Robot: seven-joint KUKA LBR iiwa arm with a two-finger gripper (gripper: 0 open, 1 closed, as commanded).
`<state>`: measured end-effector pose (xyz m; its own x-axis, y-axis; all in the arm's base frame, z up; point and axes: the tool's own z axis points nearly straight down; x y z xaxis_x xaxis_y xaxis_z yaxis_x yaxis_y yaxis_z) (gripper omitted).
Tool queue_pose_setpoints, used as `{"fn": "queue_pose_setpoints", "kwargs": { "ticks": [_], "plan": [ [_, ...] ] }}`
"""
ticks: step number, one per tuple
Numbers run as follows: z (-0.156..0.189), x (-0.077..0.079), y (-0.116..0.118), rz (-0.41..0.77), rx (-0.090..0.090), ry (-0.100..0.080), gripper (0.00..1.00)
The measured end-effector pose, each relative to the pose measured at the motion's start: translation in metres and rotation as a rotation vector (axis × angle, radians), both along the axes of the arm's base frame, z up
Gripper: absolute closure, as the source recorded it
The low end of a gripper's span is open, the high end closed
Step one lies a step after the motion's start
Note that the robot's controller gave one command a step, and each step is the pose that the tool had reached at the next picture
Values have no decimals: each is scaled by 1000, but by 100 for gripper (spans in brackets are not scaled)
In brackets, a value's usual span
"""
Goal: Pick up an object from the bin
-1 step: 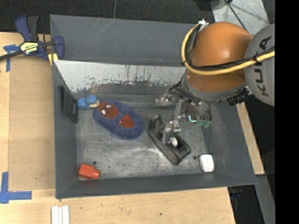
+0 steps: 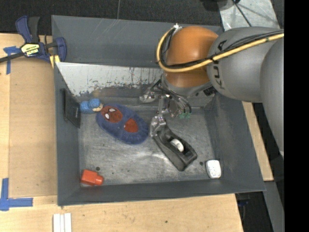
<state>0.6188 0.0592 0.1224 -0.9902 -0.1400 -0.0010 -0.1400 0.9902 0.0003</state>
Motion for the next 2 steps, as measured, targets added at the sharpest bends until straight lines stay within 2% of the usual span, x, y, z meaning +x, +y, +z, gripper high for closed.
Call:
{"fn": "queue_pose_setpoints", "kwargs": {
  "ticks": [1, 2],
  "plan": [
    [-45, 4, 32, -98, -8, 0, 0],
    [-41, 5, 34, -102, -2, -3, 100]
  ]
}}
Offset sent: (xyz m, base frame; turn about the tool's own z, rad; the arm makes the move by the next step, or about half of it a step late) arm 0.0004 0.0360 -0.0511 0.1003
